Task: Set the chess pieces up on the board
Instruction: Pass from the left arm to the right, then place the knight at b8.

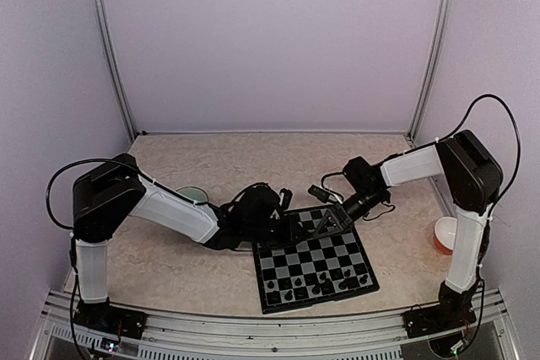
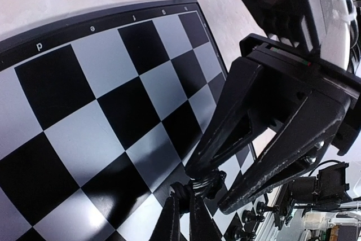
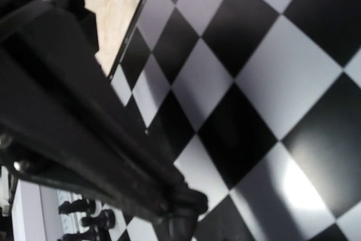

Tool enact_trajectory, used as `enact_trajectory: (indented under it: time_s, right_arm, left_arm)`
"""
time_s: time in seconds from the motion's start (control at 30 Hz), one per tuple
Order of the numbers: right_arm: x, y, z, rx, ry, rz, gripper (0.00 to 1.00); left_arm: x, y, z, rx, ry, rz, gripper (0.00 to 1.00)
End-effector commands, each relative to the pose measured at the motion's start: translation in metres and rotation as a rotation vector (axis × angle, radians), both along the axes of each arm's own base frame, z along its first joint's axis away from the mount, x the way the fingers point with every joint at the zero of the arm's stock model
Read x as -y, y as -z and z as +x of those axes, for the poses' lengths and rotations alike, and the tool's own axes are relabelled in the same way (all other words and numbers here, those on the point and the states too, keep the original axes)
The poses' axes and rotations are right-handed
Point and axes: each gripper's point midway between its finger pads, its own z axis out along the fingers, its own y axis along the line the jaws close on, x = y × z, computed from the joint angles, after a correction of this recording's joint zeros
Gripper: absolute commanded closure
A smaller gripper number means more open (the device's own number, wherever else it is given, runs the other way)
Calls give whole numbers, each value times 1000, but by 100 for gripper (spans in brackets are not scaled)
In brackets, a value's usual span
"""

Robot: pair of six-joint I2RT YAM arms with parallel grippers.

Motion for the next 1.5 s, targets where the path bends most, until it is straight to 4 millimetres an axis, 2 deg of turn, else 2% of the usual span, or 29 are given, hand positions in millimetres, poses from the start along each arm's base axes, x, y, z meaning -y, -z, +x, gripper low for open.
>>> enact_trajectory:
  time_s: [0.0, 0.17, 0.43, 0.57, 0.7, 0.87, 0.93, 1.0, 1.17, 1.27, 1.37, 1.47]
  right_arm:
    - [-9, -4, 4, 13, -9, 26, 74]
    - [-9, -6, 6, 30, -2, 28, 78]
    - [-10, -3, 6, 20, 0, 32, 92]
    - [-11, -5, 8, 36, -8, 37, 100]
    - [-6, -9, 14, 100, -38, 11, 100]
    - [11, -38, 29, 296, -41, -50, 100]
    - [18, -50, 31, 380, -60, -83, 100]
    - [26, -62, 31, 461, -85, -125, 100]
    - [51, -92, 30, 683, -159, -232, 100]
    - [61, -104, 15, 775, -238, -286, 100]
    - [68, -107, -6, 856, -354, -351, 100]
    - [74, -102, -37, 914, -496, -417, 100]
  left_arm:
    - [10, 1, 3, -2, 0, -27, 94]
    - [12, 3, 1, -4, 6, -25, 94]
    - [15, 4, -1, -8, 12, -28, 93]
    - [17, 4, -3, -10, 18, -25, 84]
    - [11, -3, -2, 22, 23, 9, 74]
    - [-8, -49, 0, 169, 57, 107, 68]
    - [-19, -78, 5, 234, 54, 146, 67]
    - [-32, -95, 9, 275, 59, 205, 66]
    - [-53, -135, 37, 369, 45, 325, 65]
    - [-57, -160, 61, 437, 21, 365, 64]
    - [-65, -177, 94, 486, -39, 384, 64]
    - [-75, -179, 127, 515, -89, 386, 63]
